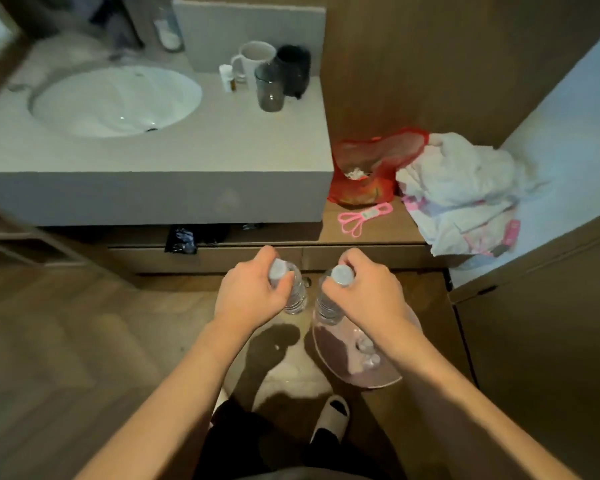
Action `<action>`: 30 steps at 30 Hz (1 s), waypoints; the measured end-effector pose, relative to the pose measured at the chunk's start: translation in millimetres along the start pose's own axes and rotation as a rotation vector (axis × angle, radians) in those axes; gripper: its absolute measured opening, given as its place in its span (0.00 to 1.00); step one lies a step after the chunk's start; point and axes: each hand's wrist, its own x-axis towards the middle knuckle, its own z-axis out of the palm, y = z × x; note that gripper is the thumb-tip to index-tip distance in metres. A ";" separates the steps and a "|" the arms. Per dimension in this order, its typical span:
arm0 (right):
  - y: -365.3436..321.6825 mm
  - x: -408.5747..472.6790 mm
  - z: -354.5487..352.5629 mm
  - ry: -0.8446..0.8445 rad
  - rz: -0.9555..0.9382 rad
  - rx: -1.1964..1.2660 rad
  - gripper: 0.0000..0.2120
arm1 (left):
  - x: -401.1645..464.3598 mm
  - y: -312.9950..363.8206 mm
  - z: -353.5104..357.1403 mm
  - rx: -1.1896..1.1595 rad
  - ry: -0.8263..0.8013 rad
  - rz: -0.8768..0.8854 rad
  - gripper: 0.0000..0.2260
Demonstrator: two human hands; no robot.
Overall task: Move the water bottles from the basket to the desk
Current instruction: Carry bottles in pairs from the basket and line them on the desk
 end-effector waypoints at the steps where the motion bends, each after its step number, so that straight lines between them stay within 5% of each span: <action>1: -22.4 3.9 8.5 0.004 -0.031 0.009 0.10 | -2.8 -16.3 -16.5 -0.008 0.034 -0.013 0.11; 16: -412.3 28.5 157.2 -0.106 -0.533 0.168 0.12 | -66.7 -286.0 -298.1 -0.225 0.621 -0.409 0.10; 30: -712.0 16.3 351.9 -0.397 -0.921 0.099 0.11 | -151.8 -527.2 -469.2 -0.046 0.957 -0.775 0.11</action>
